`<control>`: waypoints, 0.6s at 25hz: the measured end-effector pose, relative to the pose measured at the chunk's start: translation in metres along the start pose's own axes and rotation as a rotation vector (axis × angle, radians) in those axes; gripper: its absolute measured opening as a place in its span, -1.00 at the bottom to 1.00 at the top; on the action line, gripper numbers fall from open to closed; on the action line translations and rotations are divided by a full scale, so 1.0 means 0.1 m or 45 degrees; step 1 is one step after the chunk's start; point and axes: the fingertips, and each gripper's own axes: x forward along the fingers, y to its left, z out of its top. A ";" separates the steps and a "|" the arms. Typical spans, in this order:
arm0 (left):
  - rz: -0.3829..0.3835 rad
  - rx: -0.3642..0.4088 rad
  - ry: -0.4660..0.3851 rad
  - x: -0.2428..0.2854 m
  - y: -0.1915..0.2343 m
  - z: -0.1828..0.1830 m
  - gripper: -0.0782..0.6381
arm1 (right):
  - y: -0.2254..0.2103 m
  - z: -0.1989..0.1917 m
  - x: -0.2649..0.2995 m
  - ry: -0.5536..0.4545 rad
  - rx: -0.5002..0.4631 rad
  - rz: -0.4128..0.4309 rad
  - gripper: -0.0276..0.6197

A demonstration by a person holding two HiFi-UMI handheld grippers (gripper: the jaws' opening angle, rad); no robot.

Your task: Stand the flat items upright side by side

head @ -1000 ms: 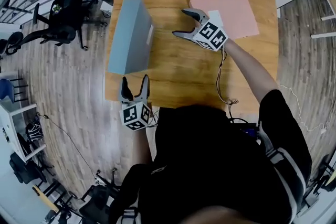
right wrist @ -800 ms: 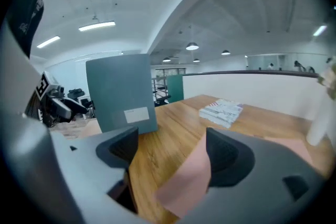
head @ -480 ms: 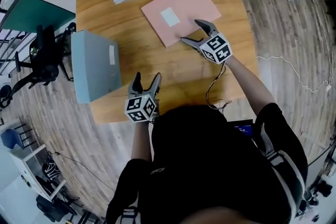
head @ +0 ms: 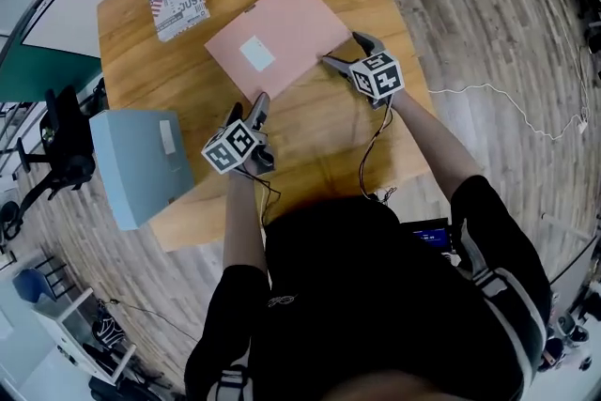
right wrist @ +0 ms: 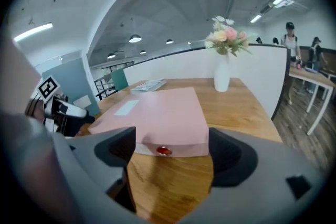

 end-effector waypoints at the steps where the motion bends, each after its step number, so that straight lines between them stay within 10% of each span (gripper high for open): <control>1: 0.017 -0.020 0.007 0.09 0.02 0.00 0.34 | -0.10 0.00 0.05 0.005 0.053 -0.004 0.44; 15: 0.141 0.034 0.160 0.37 0.11 -0.27 0.33 | -0.26 -0.21 0.27 0.092 0.289 0.088 0.27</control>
